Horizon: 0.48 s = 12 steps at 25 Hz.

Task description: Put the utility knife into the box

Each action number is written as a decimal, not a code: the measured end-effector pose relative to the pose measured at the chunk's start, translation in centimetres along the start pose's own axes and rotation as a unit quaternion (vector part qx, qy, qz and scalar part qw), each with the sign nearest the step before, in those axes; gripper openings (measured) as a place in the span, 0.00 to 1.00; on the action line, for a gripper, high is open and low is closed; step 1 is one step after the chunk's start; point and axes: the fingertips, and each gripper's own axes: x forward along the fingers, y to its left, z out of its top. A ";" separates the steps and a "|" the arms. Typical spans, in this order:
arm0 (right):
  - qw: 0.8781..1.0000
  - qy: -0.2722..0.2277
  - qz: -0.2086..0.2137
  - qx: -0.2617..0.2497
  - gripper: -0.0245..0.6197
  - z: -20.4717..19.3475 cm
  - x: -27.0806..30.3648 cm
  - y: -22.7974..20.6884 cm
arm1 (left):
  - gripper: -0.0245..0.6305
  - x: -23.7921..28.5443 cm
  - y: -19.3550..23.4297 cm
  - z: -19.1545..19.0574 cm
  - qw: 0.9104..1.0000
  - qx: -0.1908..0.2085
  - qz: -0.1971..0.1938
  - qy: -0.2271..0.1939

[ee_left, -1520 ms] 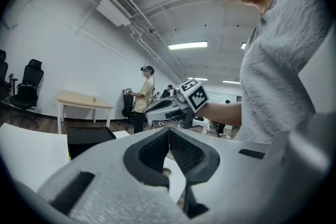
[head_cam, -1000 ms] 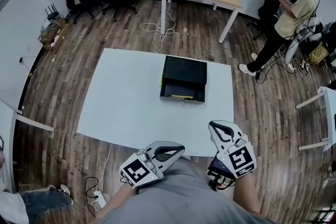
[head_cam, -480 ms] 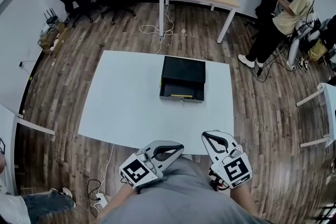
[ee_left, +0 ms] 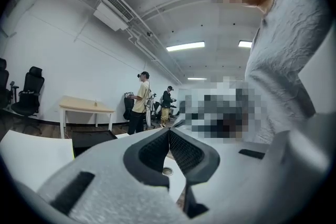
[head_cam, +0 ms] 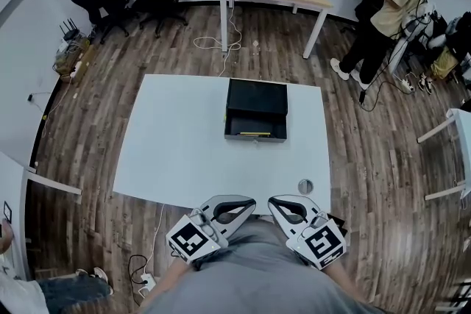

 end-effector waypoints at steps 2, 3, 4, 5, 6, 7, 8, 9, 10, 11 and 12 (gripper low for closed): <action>1.000 -0.005 0.002 0.009 0.08 -0.2 0.2 0.1 | 0.07 -0.1 -0.1 0.4 1.000 -0.008 0.004 0.001; 1.000 -0.005 0.002 0.011 0.08 -0.3 0.3 0.2 | 0.07 -0.1 -0.1 0.5 1.000 -0.008 0.005 0.002; 1.000 -0.005 0.002 0.012 0.08 -0.3 0.4 0.1 | 0.07 -0.1 0.0 0.4 1.000 -0.004 0.004 0.003; 1.000 -0.006 0.003 0.014 0.08 -0.3 0.5 0.1 | 0.07 -0.2 0.0 0.2 1.000 0.003 0.003 0.004; 1.000 -0.008 0.003 0.015 0.08 -0.3 0.5 0.0 | 0.06 -0.2 0.1 0.1 1.000 0.007 0.002 0.004; 1.000 -0.010 0.003 0.016 0.08 -0.2 0.6 0.0 | 0.07 -0.3 0.1 0.1 1.000 0.007 0.002 0.003; 1.000 -0.012 0.003 0.016 0.08 -0.2 0.7 -0.1 | 0.07 -0.3 0.2 0.1 1.000 0.008 0.002 0.002; 1.000 -0.012 0.003 0.016 0.08 -0.1 0.8 -0.2 | 0.07 -0.3 0.2 0.1 1.000 0.009 0.003 0.001; 1.000 -0.012 0.004 0.015 0.08 0.0 0.8 -0.2 | 0.07 -0.3 0.2 0.2 1.000 0.007 0.004 0.001; 1.000 -0.012 0.005 0.014 0.08 -0.1 0.8 -0.2 | 0.07 -0.3 0.2 0.4 1.000 0.007 0.004 0.001; 1.000 -0.011 0.006 0.013 0.08 -0.1 0.8 -0.1 | 0.07 -0.3 0.2 0.4 1.000 0.009 0.004 0.001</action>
